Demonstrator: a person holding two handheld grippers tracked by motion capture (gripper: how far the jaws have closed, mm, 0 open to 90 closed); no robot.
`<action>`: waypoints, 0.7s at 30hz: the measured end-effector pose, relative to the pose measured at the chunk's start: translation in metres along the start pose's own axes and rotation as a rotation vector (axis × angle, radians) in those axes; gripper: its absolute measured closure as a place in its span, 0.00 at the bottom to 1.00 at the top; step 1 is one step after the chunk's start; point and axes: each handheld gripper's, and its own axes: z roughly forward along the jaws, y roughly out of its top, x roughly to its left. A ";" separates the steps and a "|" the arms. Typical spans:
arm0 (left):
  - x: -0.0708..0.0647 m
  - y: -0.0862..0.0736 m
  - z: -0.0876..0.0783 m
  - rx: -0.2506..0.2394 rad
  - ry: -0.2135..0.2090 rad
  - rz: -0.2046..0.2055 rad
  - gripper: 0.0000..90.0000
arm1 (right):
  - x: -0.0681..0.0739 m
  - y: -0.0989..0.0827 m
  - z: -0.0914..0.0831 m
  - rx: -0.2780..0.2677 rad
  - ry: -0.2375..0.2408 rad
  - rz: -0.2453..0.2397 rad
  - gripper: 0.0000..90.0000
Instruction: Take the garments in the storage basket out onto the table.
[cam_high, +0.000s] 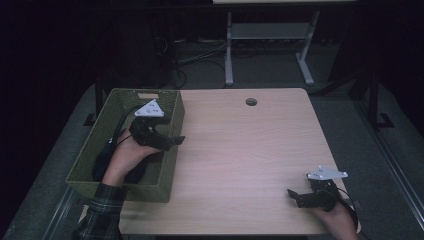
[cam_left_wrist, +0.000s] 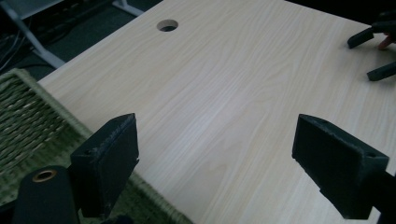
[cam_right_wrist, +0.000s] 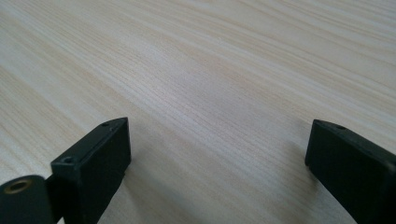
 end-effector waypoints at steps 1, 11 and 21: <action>0.002 0.000 -0.001 -0.001 0.003 -0.004 0.16 | 0.000 0.000 0.000 0.000 0.000 -0.001 0.07; 0.015 -0.009 -0.012 0.017 0.037 -0.024 0.16 | 0.000 0.000 0.000 0.000 -0.002 -0.005 0.07; 0.034 -0.023 -0.032 0.036 0.088 -0.043 0.16 | 0.000 0.000 0.000 0.001 -0.002 -0.003 0.07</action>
